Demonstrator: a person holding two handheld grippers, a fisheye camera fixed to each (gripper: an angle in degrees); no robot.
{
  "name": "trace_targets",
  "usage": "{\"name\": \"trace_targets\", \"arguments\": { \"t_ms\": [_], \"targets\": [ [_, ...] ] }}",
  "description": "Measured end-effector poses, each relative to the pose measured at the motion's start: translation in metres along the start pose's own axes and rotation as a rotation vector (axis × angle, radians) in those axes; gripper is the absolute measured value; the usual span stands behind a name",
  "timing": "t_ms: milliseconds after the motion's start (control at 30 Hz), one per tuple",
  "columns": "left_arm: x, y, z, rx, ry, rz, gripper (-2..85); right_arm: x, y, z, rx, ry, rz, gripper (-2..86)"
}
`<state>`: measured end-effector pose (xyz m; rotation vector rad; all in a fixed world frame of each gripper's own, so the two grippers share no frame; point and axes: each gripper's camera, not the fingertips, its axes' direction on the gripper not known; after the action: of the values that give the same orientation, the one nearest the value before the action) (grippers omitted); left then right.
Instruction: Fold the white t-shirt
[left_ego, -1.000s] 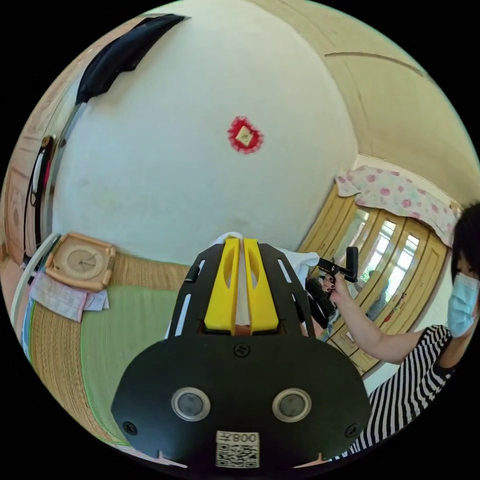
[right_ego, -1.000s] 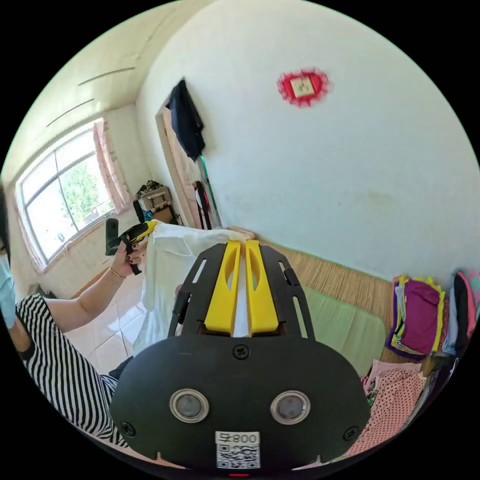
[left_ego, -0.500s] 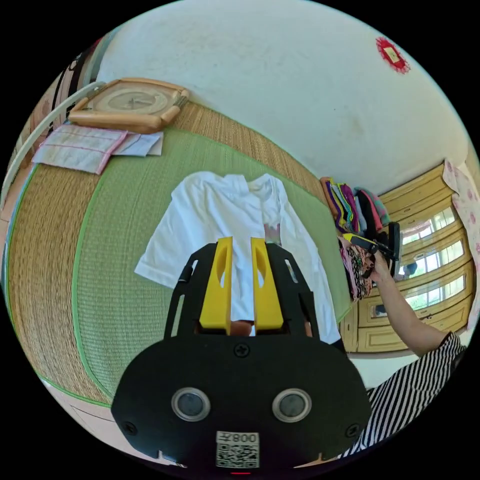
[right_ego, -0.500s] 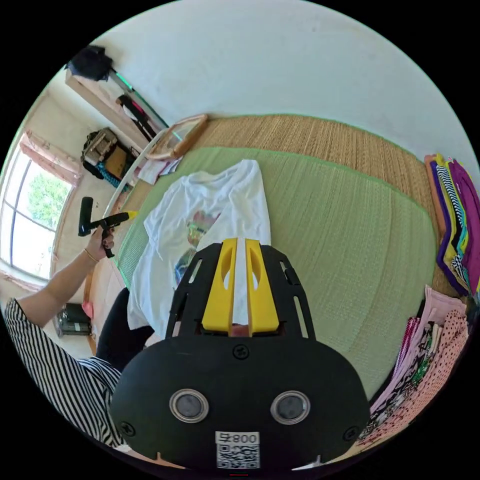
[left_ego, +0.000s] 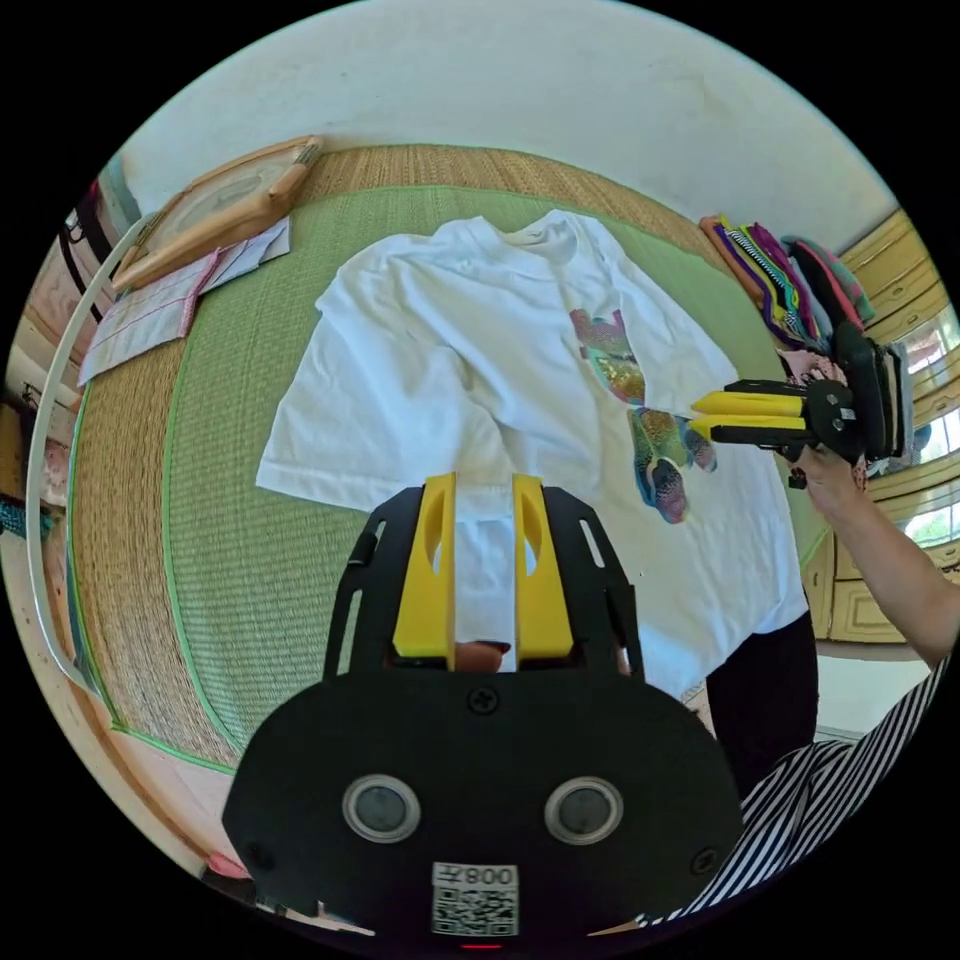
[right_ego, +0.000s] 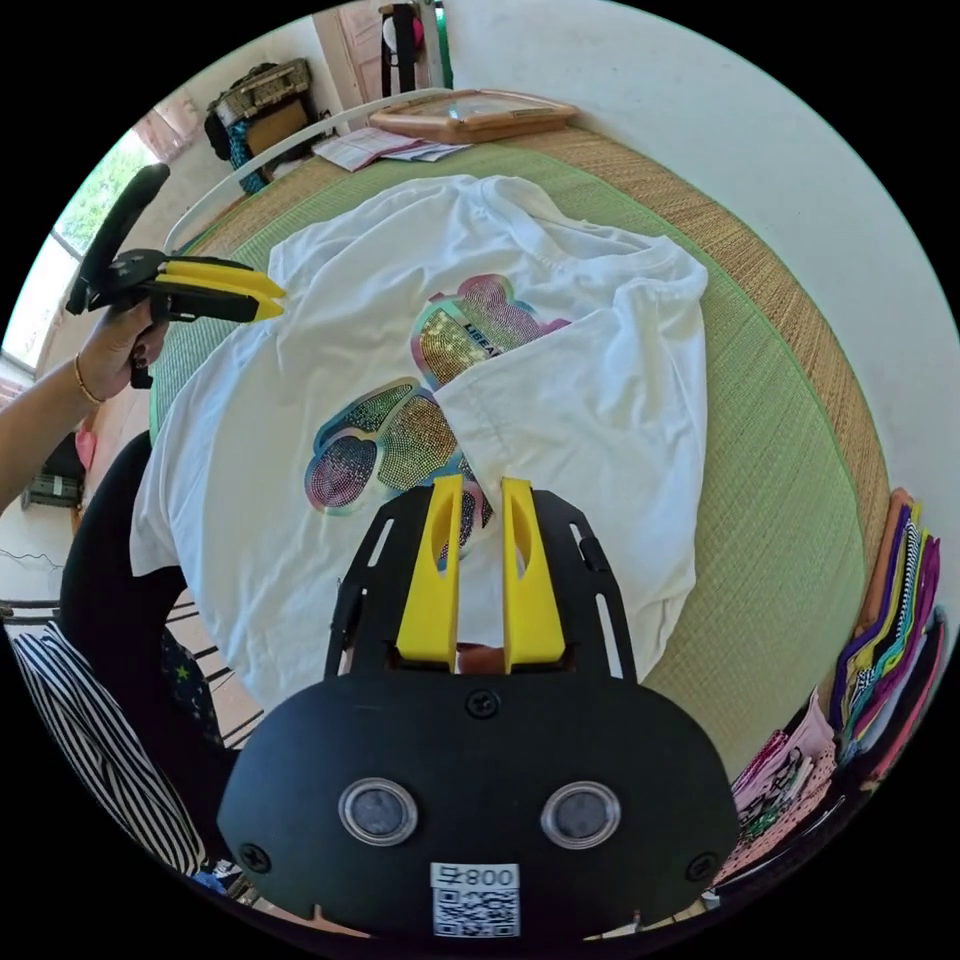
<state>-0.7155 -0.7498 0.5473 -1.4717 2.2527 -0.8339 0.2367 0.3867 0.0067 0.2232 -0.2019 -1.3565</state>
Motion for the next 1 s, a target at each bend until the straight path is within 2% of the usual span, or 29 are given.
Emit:
{"name": "trace_targets", "arguments": {
  "t_ms": [267,433,600,700,833,900,1000],
  "targets": [
    [-0.012,-0.033,0.008,-0.024,-0.038,-0.012,3.0,0.031,-0.024,-0.019,0.000,-0.009,0.031,0.8],
    [-0.034,-0.043,-0.024,0.047,-0.100,-0.028,2.0,0.073,-0.025,-0.077,0.088,-0.002,0.108,0.2],
    [-0.102,-0.043,-0.068,0.132,-0.153,-0.155,2.7,0.199,0.013,-0.180,0.212,0.099,0.354,0.1],
    [-0.135,-0.038,-0.067,0.123,-0.136,-0.243,4.6,0.280,0.048,-0.200,0.179,0.051,0.538,-0.1],
    [-0.141,-0.034,-0.064,0.160,-0.083,-0.250,6.1,0.336,0.089,-0.195,0.120,0.058,0.740,-0.2],
    [-0.131,-0.044,-0.058,0.184,-0.040,-0.199,6.1,0.337,0.097,-0.196,0.199,-0.023,0.728,-0.1],
    [-0.119,-0.075,-0.047,0.193,-0.003,-0.134,5.9,0.318,0.072,-0.184,0.210,-0.084,0.632,-0.2]
  ]
}}
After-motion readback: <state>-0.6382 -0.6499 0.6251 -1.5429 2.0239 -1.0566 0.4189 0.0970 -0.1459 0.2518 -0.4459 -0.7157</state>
